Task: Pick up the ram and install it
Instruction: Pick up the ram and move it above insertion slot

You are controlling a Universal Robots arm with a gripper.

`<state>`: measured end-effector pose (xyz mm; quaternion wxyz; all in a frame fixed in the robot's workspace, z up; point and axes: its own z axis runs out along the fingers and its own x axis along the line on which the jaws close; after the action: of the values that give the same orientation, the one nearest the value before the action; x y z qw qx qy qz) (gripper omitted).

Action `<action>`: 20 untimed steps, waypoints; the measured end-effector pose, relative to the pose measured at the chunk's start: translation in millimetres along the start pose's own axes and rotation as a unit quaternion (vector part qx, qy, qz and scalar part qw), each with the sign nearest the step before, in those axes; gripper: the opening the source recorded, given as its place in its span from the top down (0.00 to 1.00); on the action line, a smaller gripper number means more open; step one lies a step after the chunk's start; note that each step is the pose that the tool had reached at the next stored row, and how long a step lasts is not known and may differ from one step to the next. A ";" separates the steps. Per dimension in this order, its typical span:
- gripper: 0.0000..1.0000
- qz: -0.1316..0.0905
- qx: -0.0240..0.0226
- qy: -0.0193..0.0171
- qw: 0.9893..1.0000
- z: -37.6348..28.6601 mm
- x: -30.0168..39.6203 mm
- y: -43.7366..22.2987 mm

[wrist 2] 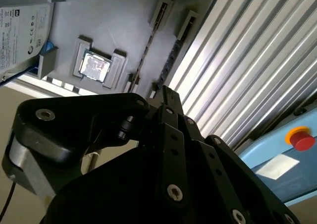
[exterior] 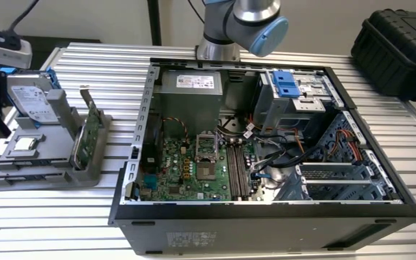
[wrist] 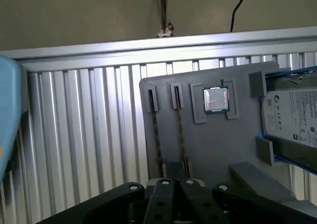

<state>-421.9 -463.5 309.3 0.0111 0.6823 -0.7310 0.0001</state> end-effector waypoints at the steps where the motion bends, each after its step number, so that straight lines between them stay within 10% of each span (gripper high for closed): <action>1: 1.00 -0.004 0.000 0.000 1.000 0.9 0.0 0.0; 20: 1.00 -0.030 0.001 0.000 1.000 19.9 -0.4 -0.3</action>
<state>-421.9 -463.4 289.4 0.0105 0.7040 -0.7101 0.0011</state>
